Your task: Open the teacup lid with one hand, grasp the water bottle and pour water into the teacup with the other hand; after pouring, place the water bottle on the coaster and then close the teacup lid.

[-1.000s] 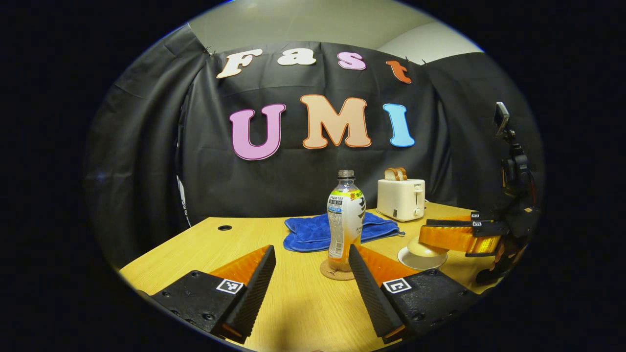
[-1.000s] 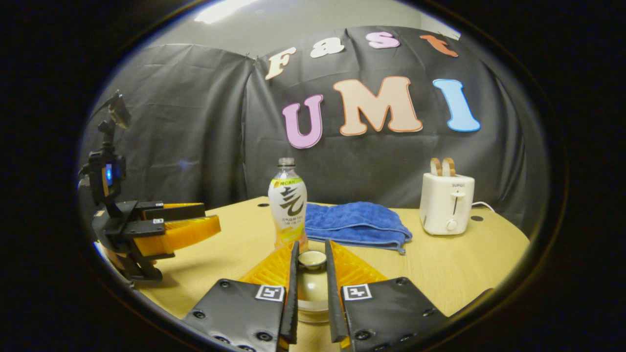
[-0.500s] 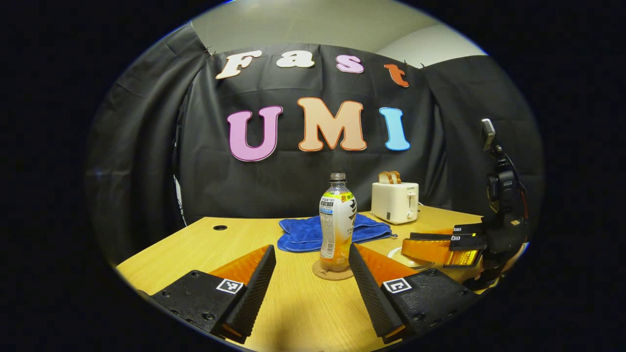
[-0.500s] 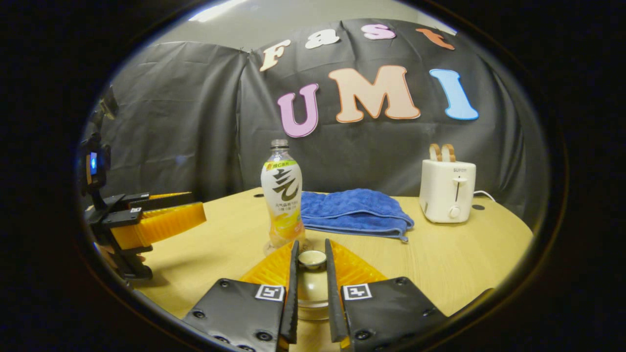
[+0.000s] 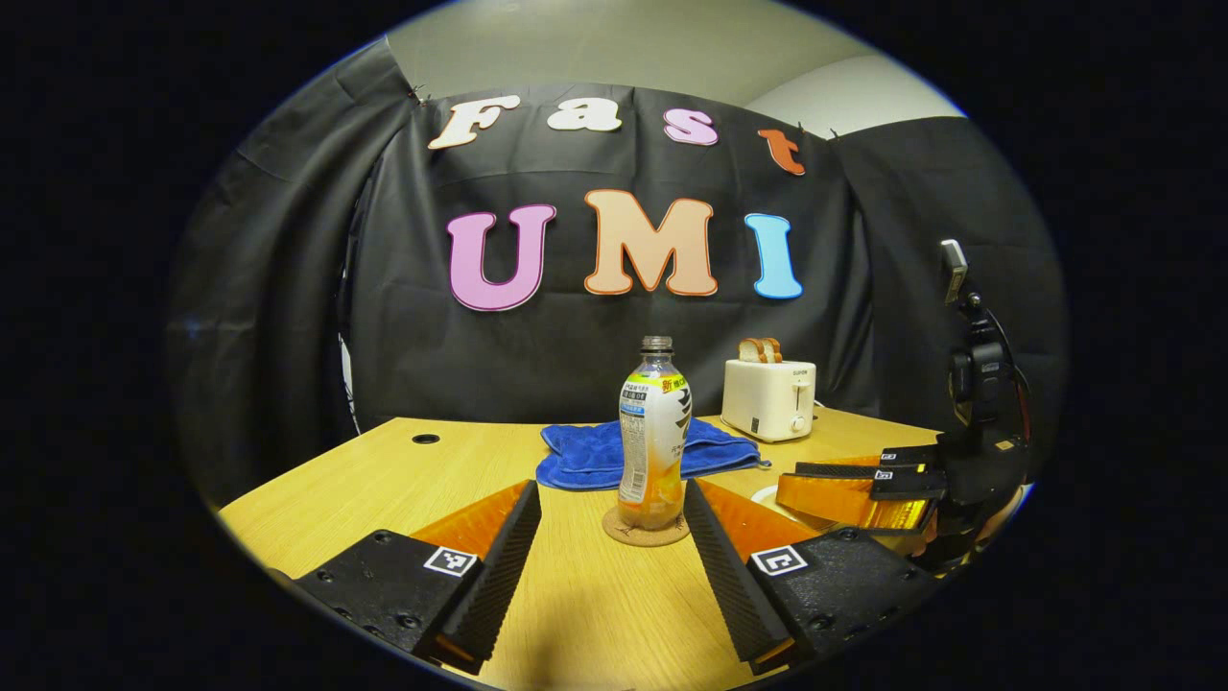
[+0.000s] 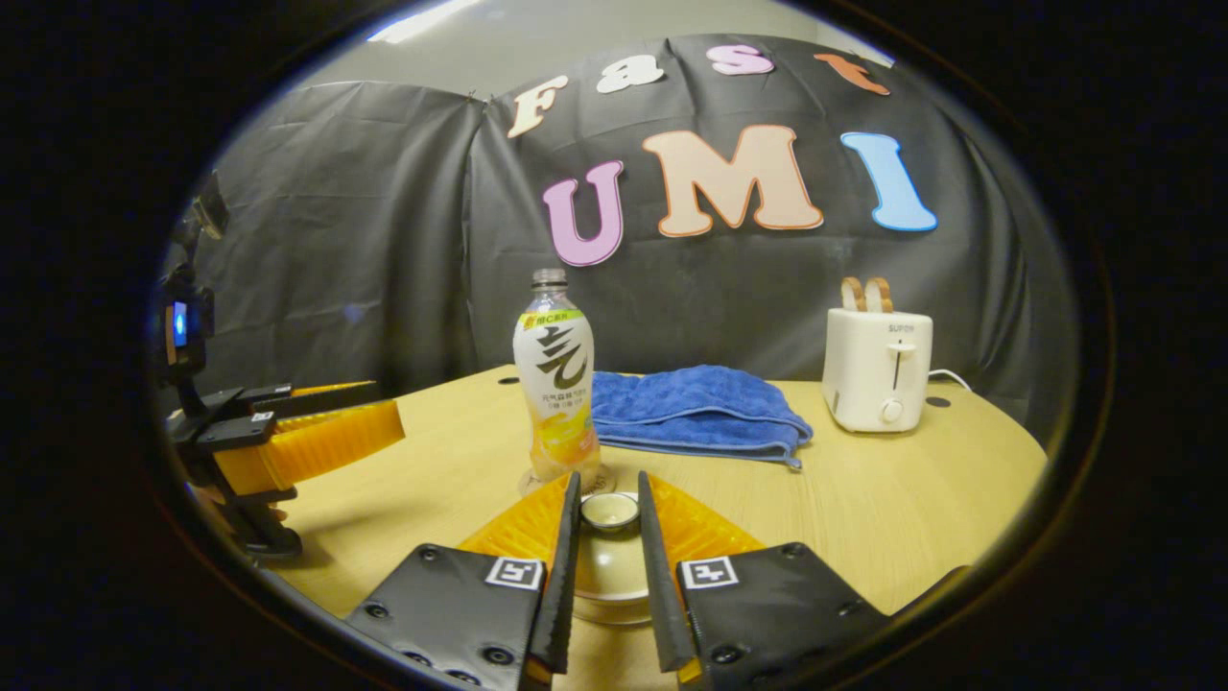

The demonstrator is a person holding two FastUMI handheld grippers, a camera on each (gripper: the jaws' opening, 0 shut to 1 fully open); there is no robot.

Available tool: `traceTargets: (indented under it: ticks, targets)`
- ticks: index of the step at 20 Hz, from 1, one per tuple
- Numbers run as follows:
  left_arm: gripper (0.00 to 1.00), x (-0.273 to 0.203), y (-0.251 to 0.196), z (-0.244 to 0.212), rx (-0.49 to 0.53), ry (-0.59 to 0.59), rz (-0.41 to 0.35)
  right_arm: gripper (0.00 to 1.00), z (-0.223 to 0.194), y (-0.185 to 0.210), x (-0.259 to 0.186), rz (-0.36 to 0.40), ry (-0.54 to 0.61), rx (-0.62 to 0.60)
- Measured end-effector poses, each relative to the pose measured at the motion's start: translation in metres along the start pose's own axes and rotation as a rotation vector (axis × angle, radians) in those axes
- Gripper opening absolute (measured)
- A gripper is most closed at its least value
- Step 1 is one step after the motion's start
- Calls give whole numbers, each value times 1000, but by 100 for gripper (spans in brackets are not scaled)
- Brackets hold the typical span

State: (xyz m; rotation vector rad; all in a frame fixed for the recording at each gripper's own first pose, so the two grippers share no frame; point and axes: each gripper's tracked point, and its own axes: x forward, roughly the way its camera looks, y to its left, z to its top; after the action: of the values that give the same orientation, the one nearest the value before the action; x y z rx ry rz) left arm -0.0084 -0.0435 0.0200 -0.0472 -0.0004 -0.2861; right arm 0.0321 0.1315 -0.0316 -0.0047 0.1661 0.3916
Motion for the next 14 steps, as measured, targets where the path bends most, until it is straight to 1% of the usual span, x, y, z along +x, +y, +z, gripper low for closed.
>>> traceTargets:
  ticks: [2,6,7,9,11,14]
  targets:
    - [88,-2,0,2,22,-7,7,58,7,2,-6,3,-32,0]
    - [88,-8,-6,12,41,-38,20,100,24,2,-33,-13,-92,-2]
    - [88,-10,-6,14,43,-51,28,93,29,0,-41,-24,-112,-6]
    - [88,-15,-11,14,36,-66,39,93,37,-9,-58,-64,-145,-34]
    - [88,-19,-15,10,23,-72,56,95,34,-20,-71,-108,-148,-53]
    - [88,-24,-18,4,11,-70,80,99,32,-33,-89,-144,-152,-48]
